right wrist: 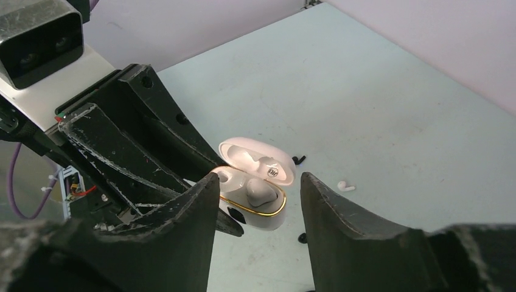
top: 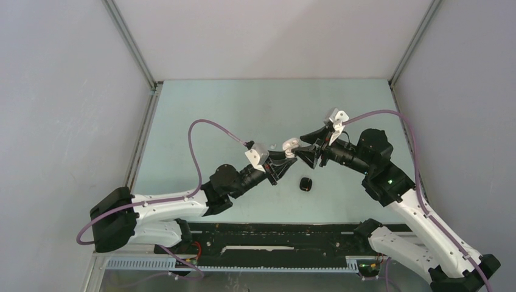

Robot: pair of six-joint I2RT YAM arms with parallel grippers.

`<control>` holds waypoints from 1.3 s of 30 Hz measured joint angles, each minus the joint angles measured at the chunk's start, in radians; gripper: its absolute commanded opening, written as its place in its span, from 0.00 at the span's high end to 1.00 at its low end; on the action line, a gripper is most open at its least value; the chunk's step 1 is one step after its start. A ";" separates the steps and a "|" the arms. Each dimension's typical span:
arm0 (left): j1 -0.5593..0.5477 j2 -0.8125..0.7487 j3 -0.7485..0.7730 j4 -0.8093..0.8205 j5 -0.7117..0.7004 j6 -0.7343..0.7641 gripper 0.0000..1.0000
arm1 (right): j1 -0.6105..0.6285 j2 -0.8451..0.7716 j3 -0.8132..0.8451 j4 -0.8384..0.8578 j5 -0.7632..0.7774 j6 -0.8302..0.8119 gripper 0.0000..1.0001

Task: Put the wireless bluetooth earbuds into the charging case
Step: Insert the right earbud into the right side groove of the charging case, then pick up the left earbud from the center of the board.

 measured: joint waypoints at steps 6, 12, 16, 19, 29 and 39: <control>0.002 0.000 0.000 0.009 0.000 0.000 1.00 | -0.015 0.014 0.018 -0.012 -0.011 0.054 0.37; 0.004 0.000 0.000 0.010 0.000 -0.001 1.00 | -0.054 0.022 0.119 -0.050 -0.048 0.100 0.30; 0.005 0.000 -0.011 0.014 0.000 -0.004 1.00 | -0.076 0.023 0.198 -0.083 -0.052 0.093 0.26; 0.005 0.000 -0.024 0.014 0.001 -0.010 1.00 | -0.104 0.038 0.240 -0.126 -0.052 0.074 0.24; 0.006 -0.094 -0.091 -0.029 -0.034 -0.010 1.00 | -0.296 0.165 0.268 -0.293 -0.135 -0.034 0.18; 0.007 -0.309 -0.137 -0.210 -0.132 -0.012 1.00 | -0.397 0.353 0.254 -0.388 -0.111 -0.247 0.44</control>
